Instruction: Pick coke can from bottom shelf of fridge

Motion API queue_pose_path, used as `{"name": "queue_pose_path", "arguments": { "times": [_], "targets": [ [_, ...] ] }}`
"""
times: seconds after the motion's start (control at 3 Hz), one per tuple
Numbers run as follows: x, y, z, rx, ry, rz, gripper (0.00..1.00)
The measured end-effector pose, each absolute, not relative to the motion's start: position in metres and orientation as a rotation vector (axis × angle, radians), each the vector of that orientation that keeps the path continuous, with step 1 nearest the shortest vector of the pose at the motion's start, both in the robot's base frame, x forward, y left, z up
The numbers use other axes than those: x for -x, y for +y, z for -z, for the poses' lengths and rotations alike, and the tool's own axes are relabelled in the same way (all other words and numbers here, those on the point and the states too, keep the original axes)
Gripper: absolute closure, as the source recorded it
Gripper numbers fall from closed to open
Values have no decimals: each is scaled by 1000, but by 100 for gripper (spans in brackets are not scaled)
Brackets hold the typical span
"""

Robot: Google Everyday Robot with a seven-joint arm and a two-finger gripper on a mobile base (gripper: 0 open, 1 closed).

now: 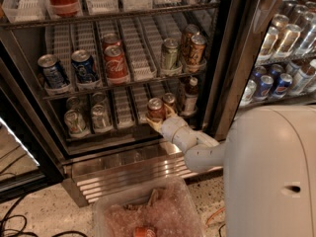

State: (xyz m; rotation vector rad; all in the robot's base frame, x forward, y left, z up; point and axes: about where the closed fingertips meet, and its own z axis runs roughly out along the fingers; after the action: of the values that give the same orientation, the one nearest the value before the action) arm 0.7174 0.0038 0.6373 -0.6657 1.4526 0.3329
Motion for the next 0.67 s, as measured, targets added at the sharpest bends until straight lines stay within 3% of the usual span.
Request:
{"name": "queue_pose_path", "arguments": {
  "times": [0.67],
  "targets": [
    [-697,-46,-626,761,1581,-356,100]
  ]
}}
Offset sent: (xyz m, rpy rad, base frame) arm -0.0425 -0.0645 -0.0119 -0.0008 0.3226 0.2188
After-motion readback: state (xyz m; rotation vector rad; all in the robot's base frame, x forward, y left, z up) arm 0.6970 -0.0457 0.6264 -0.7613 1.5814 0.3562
